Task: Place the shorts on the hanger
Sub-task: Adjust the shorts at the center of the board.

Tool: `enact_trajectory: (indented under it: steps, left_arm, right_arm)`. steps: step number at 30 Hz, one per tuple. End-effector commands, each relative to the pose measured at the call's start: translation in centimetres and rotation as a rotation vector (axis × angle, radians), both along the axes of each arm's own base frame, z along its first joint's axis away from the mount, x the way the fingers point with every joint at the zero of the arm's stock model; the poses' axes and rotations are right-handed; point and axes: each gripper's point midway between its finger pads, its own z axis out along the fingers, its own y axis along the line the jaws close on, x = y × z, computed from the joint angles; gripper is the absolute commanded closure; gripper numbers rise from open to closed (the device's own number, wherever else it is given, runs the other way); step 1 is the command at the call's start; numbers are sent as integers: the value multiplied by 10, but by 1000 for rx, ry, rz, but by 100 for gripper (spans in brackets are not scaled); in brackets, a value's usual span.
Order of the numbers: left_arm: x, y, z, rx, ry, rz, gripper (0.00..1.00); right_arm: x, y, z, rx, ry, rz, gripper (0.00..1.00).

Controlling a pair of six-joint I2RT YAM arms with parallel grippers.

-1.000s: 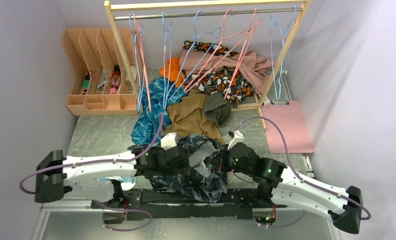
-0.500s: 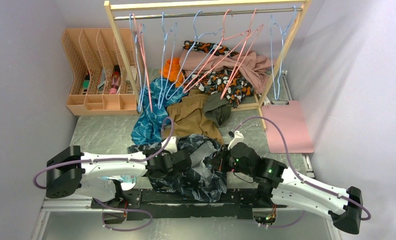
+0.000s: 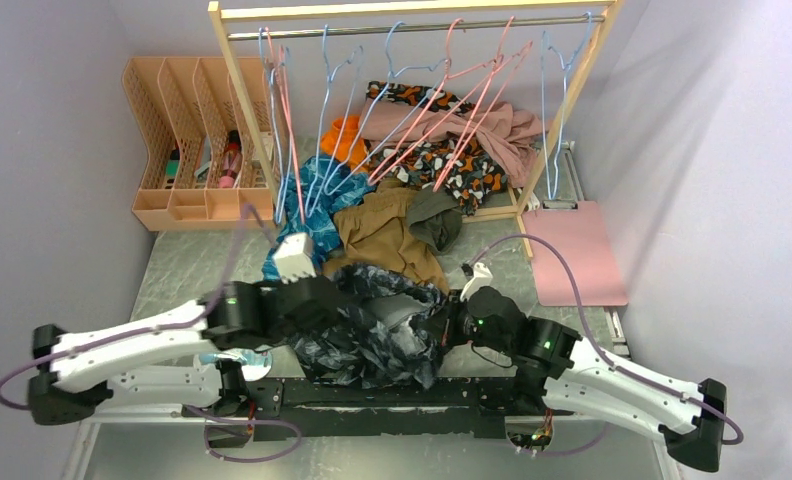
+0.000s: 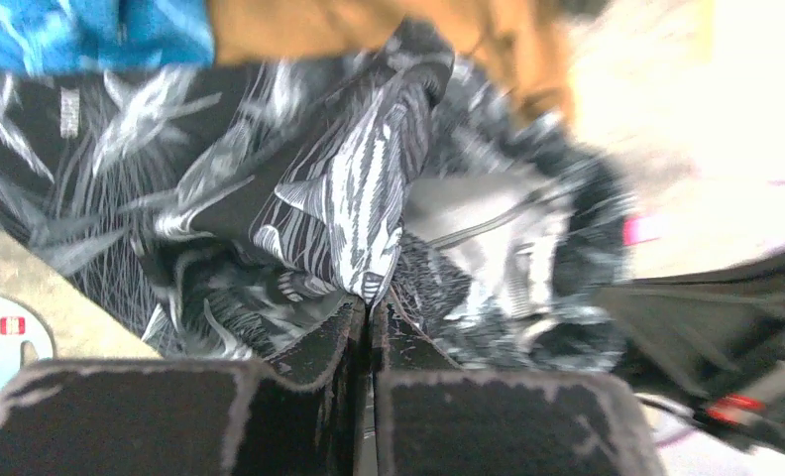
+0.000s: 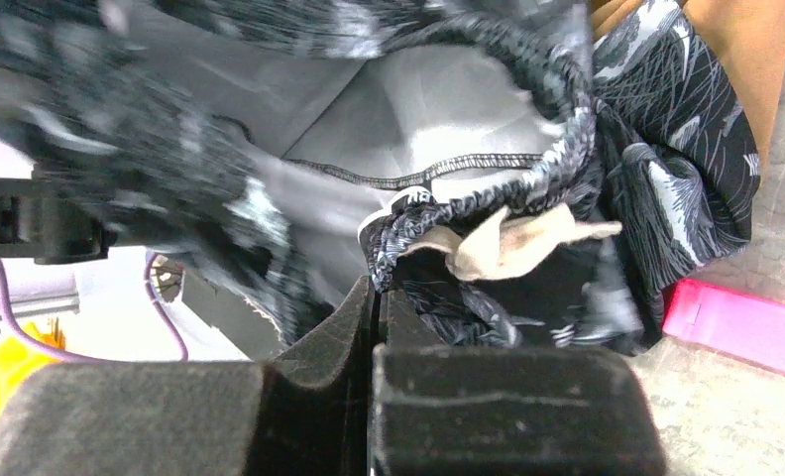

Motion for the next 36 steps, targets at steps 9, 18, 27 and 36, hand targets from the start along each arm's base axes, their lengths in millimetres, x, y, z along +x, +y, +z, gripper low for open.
enact_trajectory:
  steps: [9,18,27,36]
  left_arm:
    - [10,42,34,-76,-181,15,93]
    - [4,51,-4,-27,-127,36,93]
    - [5,51,0,-8,-135,23,93]
    - [5,41,9,-30,-153,-31,93]
  right_arm:
    - [-23,16,-43,59,120,89,98]
    - [-5,15,-17,-78,-14,131,53]
    - [31,24,21,-215,-205,151,41]
    - [61,53,18,-338,-334,231,42]
